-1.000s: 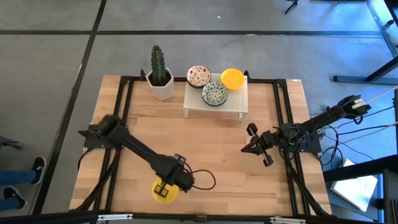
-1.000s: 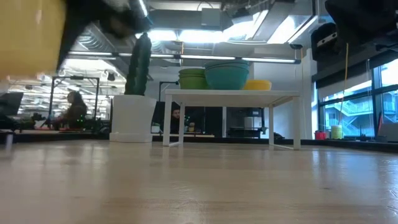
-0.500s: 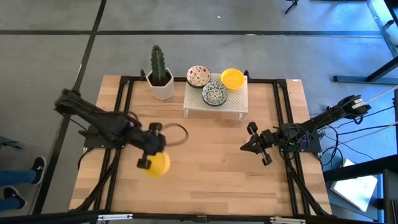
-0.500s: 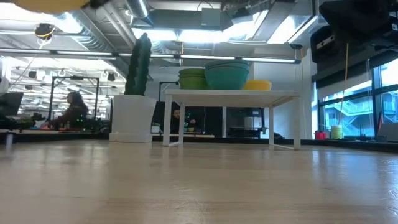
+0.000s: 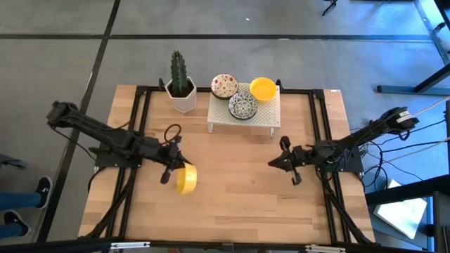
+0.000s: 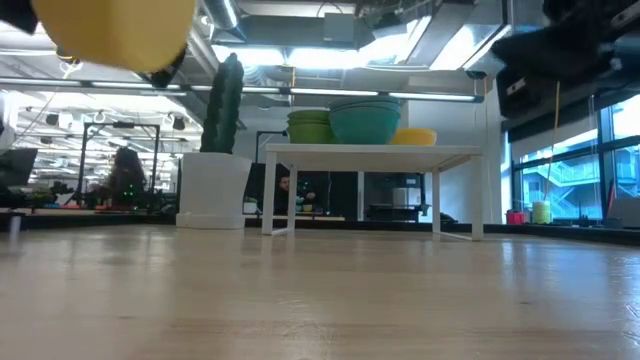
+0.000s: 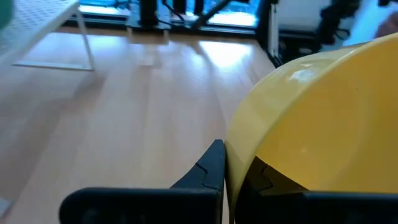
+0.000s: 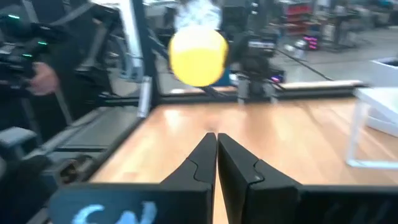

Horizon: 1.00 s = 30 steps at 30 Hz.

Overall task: Pick & Place Mini bowls
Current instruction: Stack the yellow bowl on the yellow bowls on the shelf

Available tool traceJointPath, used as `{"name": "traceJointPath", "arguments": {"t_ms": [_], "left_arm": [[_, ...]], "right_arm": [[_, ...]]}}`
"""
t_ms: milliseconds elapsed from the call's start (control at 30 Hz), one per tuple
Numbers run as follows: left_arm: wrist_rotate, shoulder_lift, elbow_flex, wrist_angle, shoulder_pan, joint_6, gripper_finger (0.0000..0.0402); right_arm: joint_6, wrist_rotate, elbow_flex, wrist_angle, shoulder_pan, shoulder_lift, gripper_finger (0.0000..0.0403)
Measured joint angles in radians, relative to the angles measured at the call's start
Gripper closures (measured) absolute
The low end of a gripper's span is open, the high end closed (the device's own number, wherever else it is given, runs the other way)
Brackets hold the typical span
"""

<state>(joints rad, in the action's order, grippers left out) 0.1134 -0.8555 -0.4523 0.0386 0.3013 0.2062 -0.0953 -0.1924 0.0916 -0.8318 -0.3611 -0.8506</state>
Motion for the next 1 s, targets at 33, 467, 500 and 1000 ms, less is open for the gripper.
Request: {"name": "traceJointPath", "arguments": {"t_ms": [33, 467, 500, 1000], "left_arm": [[-0.001, 0.0, 0.017, 0.027, -0.015, 0.0, 0.0398], [0.116, -0.005, 0.065, 0.071, -0.155, 0.073, 0.0398], [0.123, -0.005, 0.064, 0.071, -0.163, 0.069, 0.0398], [0.129, -0.209, -0.505, -0.364, -0.364, 0.012, 0.0398]], "right_arm": [[0.003, -0.017, 0.0, 0.0, 0.0, -0.009, 0.0386], [-0.019, -0.017, 0.0, -0.051, 0.0, -0.079, 0.0386], [0.0, -0.017, 0.0, -0.06, 0.0, -0.079, 0.0386], [0.324, -0.017, 0.0, -0.065, 0.005, -0.078, 0.0386]]}}
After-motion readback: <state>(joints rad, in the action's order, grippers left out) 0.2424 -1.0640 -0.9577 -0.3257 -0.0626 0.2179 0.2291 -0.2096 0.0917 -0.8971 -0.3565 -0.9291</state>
